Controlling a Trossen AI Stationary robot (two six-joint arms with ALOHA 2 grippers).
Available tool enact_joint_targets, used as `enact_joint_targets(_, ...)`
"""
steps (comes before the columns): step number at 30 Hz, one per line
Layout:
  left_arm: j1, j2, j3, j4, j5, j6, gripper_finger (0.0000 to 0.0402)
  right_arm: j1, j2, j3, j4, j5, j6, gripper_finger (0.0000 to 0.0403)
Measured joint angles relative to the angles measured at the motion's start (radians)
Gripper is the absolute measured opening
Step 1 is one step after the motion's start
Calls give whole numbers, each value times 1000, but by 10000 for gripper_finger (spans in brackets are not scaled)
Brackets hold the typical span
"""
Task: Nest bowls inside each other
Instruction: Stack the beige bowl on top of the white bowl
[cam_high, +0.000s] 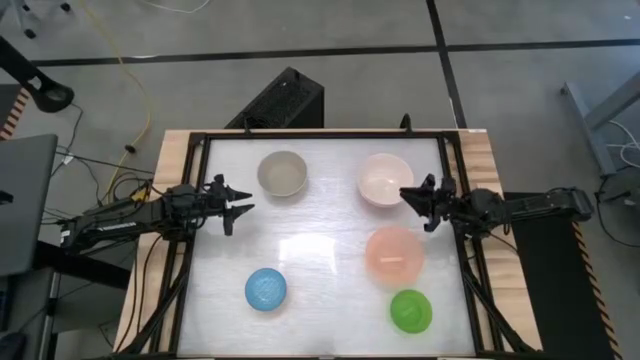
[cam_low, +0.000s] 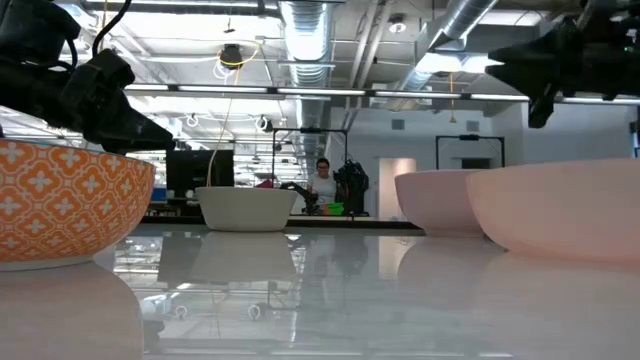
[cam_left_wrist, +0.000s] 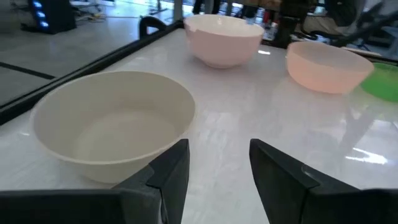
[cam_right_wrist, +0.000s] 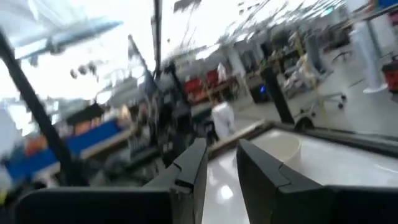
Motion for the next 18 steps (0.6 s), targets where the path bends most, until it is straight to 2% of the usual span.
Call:
enact_joint_targets(2, 0, 0, 0, 2, -15, -14, 158, -11, 1, 18, -13, -12, 56, 108)
enact_joint_targets(7, 0, 0, 0, 8, -24, -48, 158, -8, 46, 123, -122, -180, 156, 108)
enact_joint_targets(12, 0, 0, 0, 33, -26, -40, 158, 61, 216, 311, -444, -142, 220, 107)
enact_joint_targets(18, 0, 0, 0, 55, -27, -40, 158, 110, 460, 606, -916, -129, 353, 107)
